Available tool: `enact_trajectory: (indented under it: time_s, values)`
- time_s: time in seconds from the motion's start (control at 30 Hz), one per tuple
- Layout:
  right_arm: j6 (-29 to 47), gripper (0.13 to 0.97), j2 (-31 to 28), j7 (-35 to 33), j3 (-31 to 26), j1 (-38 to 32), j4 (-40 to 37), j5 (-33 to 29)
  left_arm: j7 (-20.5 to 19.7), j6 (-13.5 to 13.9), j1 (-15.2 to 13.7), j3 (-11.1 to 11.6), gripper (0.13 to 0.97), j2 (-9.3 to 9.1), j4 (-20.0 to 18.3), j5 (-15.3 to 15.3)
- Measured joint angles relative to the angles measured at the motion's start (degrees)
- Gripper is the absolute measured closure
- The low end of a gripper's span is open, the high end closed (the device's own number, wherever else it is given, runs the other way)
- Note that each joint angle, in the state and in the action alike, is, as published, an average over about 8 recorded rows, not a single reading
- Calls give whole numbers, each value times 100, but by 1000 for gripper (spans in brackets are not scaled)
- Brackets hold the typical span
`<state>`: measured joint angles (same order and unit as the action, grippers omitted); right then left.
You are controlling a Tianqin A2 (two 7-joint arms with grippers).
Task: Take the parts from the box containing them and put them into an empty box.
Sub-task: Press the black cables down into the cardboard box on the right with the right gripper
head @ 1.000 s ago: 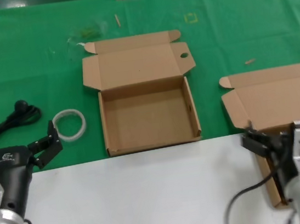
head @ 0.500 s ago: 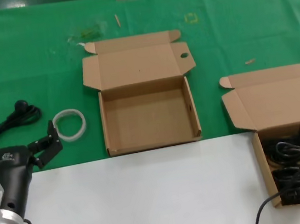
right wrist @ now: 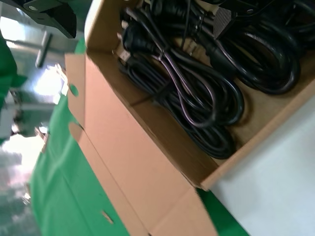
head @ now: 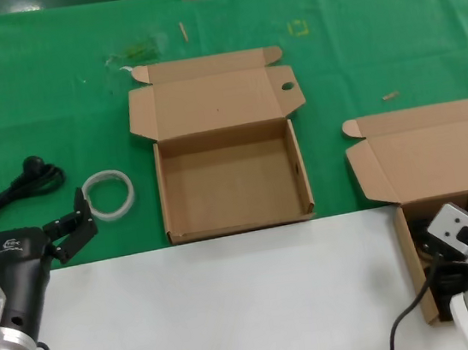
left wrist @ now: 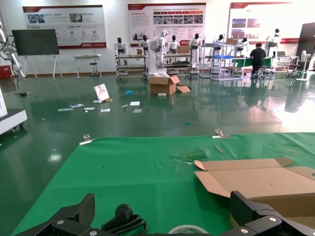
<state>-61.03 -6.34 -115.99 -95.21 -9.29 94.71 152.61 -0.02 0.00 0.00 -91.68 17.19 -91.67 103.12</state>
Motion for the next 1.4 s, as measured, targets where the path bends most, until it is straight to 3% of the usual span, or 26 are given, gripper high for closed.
enact_trajectory:
  time_s: [0.23, 0.67, 0.97, 1.27, 1.4]
  values:
    - [95, 129, 0, -646, 30, -226, -240, 284, 0, 0, 0, 0, 132, 0, 0, 0]
    - [125, 140, 0, -914, 86, -266, -352, 232, 0, 0, 0, 0, 132, 0, 0, 0]
    - [119, 213, 0, -1011, 185, -202, -304, 108, 0, 0, 0, 0, 132, 0, 0, 0]
    - [191, 352, 0, -1090, 232, -209, -347, 71, 0, 0, 0, 0, 132, 0, 0, 0]
    - [262, 453, 0, -1090, 204, -233, -435, 102, 0, 0, 0, 0, 132, 0, 0, 0]
